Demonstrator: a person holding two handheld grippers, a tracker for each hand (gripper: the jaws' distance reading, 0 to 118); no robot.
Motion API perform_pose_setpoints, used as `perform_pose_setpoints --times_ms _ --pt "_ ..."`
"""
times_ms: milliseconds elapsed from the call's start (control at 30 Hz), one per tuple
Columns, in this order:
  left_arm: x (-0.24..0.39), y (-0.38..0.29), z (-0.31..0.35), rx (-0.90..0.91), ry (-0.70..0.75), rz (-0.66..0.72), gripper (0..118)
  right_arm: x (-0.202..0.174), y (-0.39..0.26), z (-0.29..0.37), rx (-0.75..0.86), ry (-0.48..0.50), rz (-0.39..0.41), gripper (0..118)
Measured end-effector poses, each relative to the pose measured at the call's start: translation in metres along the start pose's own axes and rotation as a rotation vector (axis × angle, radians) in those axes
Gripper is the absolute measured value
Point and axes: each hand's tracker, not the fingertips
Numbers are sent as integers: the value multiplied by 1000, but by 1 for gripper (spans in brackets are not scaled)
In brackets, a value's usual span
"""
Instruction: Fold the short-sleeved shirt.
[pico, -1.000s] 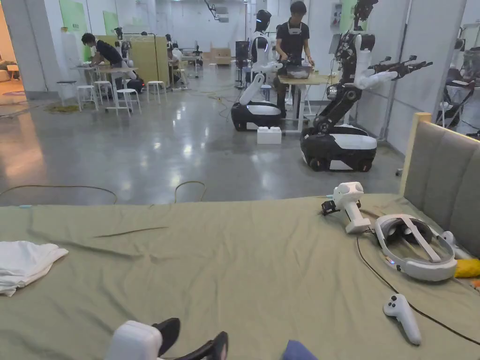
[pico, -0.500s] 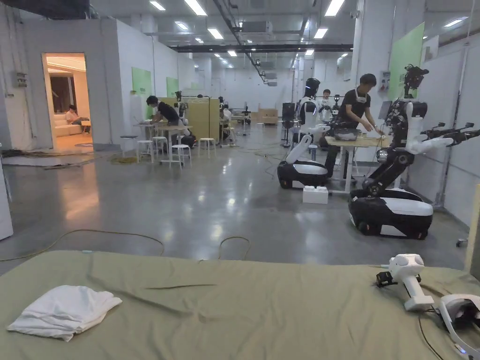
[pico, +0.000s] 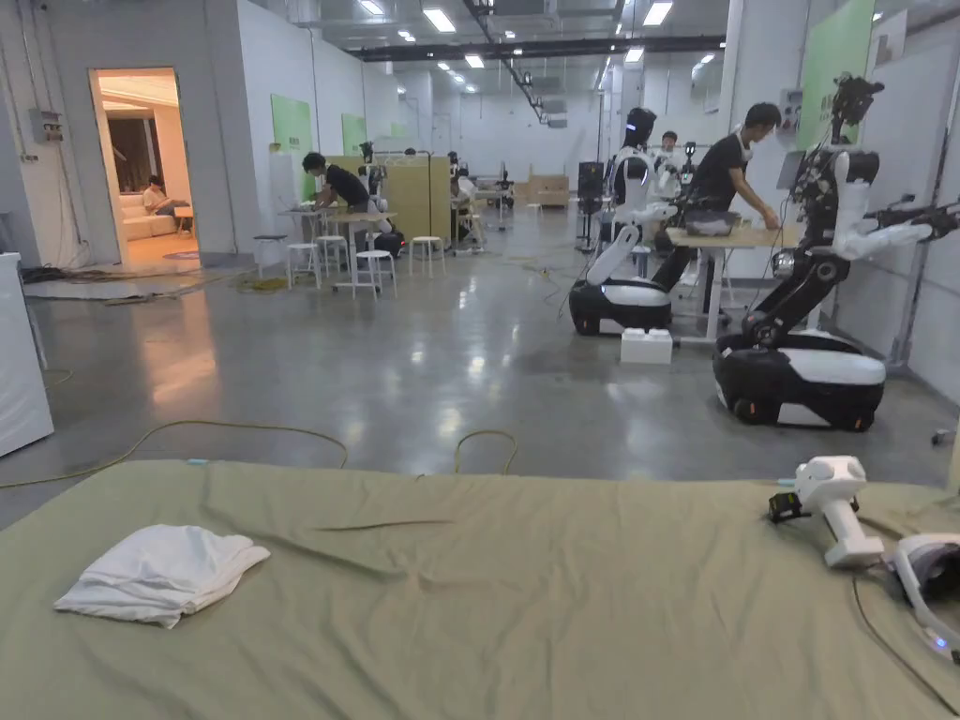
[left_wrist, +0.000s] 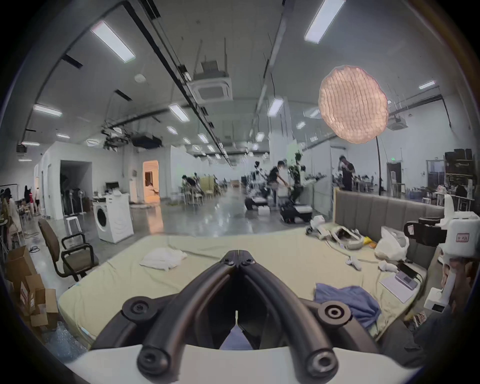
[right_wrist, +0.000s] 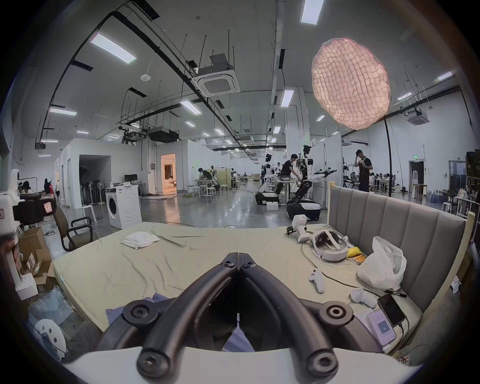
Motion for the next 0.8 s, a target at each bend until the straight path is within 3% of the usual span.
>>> perform_pose_setpoints --times_ms 167,233,300,333,400,433,467,533,633,700,800 --pt "-4 -31 -74 -271 -91 26 2 10 -20 2 -63 -10 -25 0" --pt "-10 -54 -110 -346 -183 85 18 15 -28 2 -95 -22 -31 0" --pt "-10 -77 -154 -481 -262 157 56 20 -36 3 -115 -31 -42 0" --pt "-8 -92 -178 -545 -286 187 69 24 -40 2 -135 -36 -51 0" --pt "-9 -120 -224 -636 -312 212 74 30 -47 0 -165 -54 -62 0" --pt "-6 -136 -250 -720 -297 210 85 34 -52 0 -180 -69 -66 0" --pt "-2 -151 -271 -763 -277 230 88 38 -55 -1 -199 -79 -70 0" --pt "5 -174 -306 -826 -257 218 88 46 -62 -2 -228 -106 -77 0" --pt "10 -211 -349 -938 -161 61 87 59 -73 -4 -280 -146 -91 0" --pt "11 -225 -362 -980 -152 53 83 62 -75 -5 -302 -167 -103 0" --pt "13 -233 -374 -983 -156 58 63 72 -83 -9 -333 -199 -131 0"
